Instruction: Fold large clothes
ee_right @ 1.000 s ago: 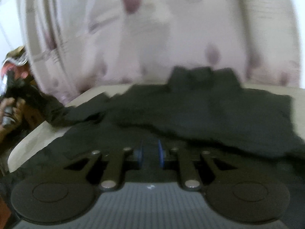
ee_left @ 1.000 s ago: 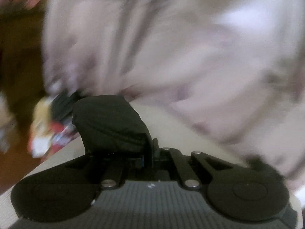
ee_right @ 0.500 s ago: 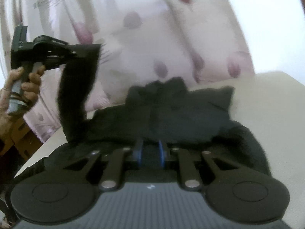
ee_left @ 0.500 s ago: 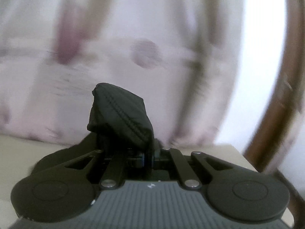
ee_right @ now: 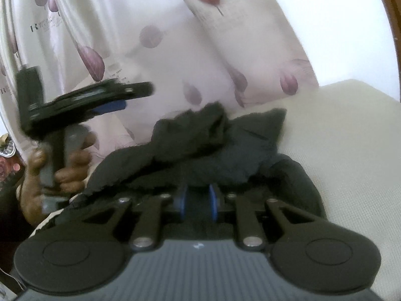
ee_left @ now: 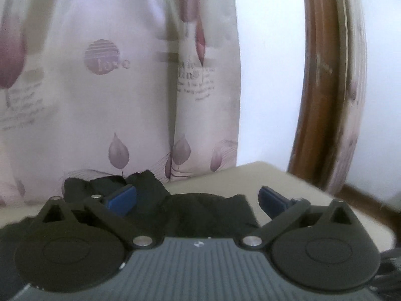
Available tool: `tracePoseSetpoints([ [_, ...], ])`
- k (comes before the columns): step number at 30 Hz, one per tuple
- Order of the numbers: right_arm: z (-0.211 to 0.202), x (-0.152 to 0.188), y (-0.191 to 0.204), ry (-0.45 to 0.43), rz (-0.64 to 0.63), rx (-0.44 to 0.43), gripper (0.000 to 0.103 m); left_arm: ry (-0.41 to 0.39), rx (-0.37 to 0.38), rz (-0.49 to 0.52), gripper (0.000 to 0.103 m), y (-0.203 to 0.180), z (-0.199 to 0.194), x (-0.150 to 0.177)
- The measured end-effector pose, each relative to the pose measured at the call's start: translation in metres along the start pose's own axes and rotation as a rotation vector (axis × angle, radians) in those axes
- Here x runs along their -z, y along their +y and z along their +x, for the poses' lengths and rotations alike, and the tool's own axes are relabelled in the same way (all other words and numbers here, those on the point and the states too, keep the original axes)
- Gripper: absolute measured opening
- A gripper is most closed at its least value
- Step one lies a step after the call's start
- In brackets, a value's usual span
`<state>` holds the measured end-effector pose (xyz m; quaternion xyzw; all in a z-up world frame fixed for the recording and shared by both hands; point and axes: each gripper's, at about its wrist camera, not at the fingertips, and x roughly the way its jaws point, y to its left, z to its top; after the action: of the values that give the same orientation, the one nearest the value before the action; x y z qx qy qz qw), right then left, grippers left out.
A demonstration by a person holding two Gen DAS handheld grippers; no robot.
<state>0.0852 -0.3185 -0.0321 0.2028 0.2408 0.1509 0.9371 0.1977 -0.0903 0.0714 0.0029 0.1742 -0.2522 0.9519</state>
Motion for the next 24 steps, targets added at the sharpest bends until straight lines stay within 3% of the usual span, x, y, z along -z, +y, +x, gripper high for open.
tracePoseSetpoints([
  [1,0.003,-0.004,0.002,-0.003,0.0,-0.008,0.024,-0.006,-0.003,-0.033,0.103,0.006,-0.012,0.001],
  [3,0.01,-0.015,0.007,-0.016,-0.006,-0.011,0.054,0.002,-0.025,-0.111,0.103,0.024,-0.031,0.006],
  [5,0.019,-0.031,0.01,-0.045,-0.024,-0.01,0.075,0.023,-0.076,-0.169,0.103,0.049,-0.046,0.015],
  [9,0.068,-0.073,0.003,-0.029,-0.007,0.019,0.077,0.039,-0.267,-0.125,0.103,0.082,-0.076,0.057],
  [13,0.141,-0.097,-0.007,0.067,0.013,0.095,0.077,0.107,-0.355,-0.188,0.103,0.109,-0.092,0.096],
  [16,0.188,-0.093,-0.008,0.165,0.013,0.111,0.074,0.129,-0.415,-0.225,0.103,0.122,-0.101,0.117],
  [18,0.206,-0.084,-0.004,0.221,-0.01,0.093,0.02,0.131,-0.441,-0.224,0.103,0.127,-0.109,0.126],
  [20,0.206,-0.077,0.002,0.231,-0.036,0.11,0.013,0.134,-0.491,-0.202,0.103,0.132,-0.114,0.138],
  [22,0.187,-0.074,0.008,0.174,-0.07,0.104,0.01,0.156,-0.527,-0.202,0.103,0.141,-0.117,0.147],
  [24,0.16,-0.074,0.006,0.108,-0.062,0.109,0.009,0.159,-0.519,-0.27,0.102,0.152,-0.121,0.156],
])
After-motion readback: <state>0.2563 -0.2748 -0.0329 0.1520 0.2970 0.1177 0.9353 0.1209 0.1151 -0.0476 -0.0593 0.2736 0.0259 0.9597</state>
